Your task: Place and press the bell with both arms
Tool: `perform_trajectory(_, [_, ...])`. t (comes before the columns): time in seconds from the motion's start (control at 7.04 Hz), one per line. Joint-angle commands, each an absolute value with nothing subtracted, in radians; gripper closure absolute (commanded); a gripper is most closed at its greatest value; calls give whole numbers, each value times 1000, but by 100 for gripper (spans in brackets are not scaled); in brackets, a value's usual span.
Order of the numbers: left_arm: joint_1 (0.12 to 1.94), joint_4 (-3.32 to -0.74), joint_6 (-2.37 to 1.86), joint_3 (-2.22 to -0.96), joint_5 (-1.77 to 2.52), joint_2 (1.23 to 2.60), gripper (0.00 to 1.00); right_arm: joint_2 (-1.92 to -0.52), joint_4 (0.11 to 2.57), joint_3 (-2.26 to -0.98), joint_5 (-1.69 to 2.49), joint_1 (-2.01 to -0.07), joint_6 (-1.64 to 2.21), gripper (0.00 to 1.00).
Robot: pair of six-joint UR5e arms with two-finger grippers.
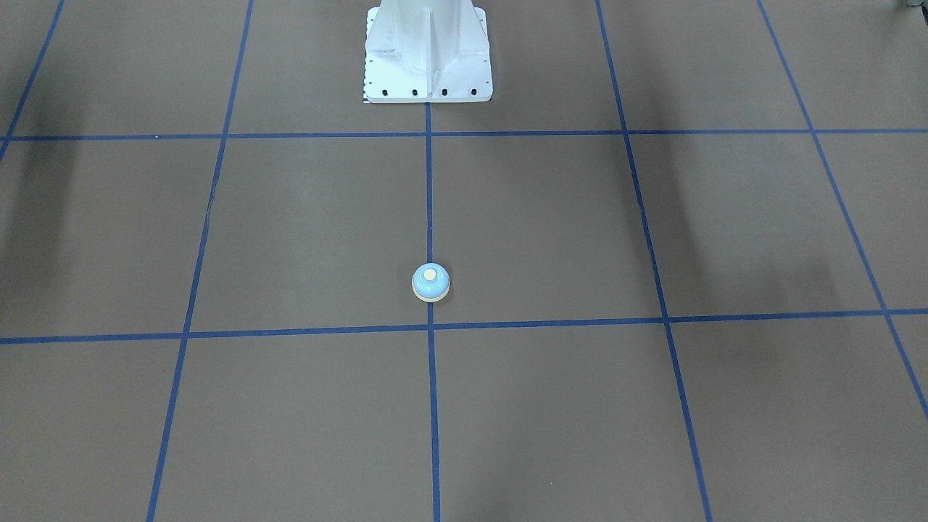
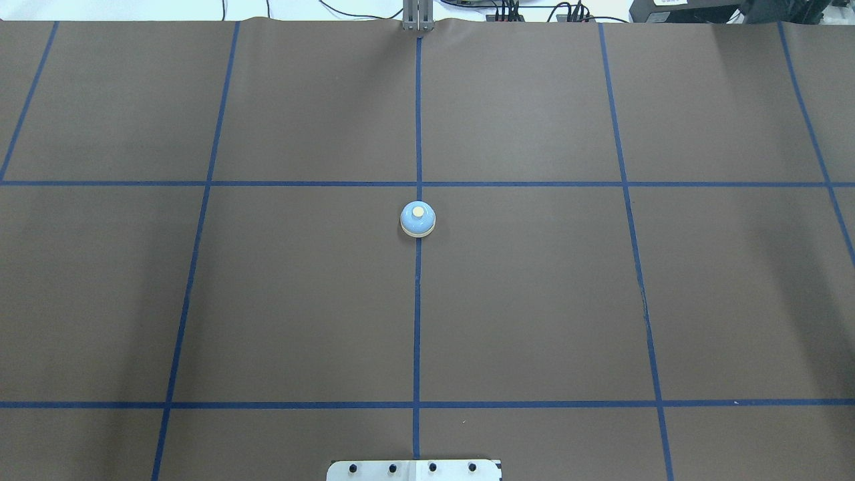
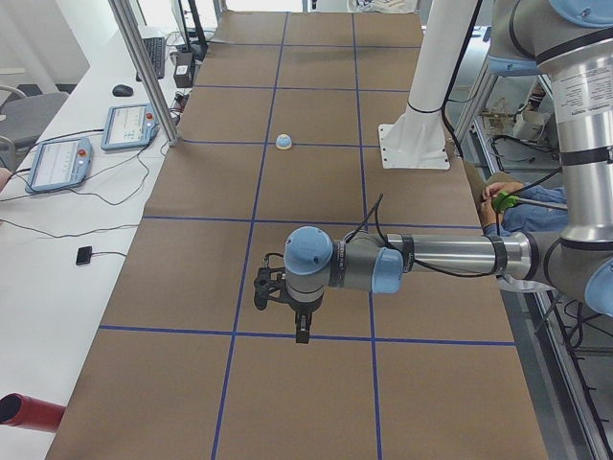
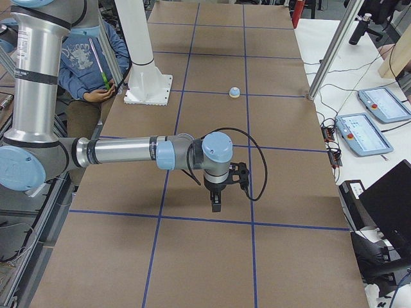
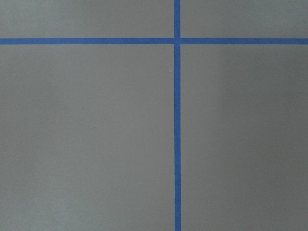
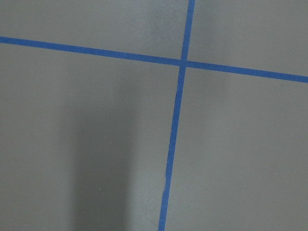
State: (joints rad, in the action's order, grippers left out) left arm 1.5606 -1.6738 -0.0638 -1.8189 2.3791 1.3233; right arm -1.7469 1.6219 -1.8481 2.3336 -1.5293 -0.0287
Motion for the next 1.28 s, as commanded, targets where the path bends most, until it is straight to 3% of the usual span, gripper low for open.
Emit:
perform_trajectory(0.0, [1562,-1674,-63,-1873,2396,1312,0,-1752,1615,-1861,2345,-1528,-6,0])
perform_trajectory(0.14, [1556,-1675,-60,-1920,2395,1299,0,-1721,1617,-1856,2348,-1528,23,0])
perform_trajectory(1.14, [1555,-1674,-60,-1839,2384,1299,0,-1750,1615,-1835,2339,-1528,21,0])
